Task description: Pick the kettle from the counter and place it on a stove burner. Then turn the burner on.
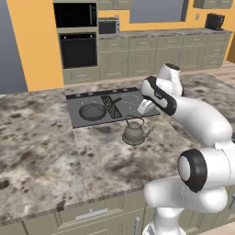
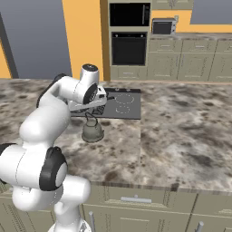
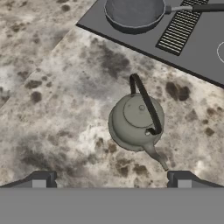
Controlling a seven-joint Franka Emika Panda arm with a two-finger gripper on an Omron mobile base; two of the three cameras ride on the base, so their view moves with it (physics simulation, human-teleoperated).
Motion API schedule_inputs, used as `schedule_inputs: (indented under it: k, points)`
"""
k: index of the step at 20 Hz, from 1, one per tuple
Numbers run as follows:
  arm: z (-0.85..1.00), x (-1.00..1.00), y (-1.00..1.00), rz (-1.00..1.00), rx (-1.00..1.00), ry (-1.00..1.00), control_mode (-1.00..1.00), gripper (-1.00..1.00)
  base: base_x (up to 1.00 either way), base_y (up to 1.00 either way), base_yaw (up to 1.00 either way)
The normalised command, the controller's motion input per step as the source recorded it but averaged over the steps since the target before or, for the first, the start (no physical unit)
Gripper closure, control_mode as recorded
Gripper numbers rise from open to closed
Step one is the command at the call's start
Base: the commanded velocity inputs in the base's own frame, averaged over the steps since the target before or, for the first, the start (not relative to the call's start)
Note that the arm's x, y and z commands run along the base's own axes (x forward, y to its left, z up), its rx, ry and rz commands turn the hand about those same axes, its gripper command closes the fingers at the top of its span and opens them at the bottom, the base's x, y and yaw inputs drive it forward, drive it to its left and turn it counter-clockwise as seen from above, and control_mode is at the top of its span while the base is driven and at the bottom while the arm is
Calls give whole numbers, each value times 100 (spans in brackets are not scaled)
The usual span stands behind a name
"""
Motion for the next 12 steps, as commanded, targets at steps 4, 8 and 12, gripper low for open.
schedule_inputs:
  k: [4,8,12]
  points:
    - [-38,58,0,0,-9,7,-100,-100,0,0,0]
    - [-41,55,0,0,-11,6,-100,-100,0,0,0]
    - [-22,33,0,0,-5,9,-100,-100,0,0,0]
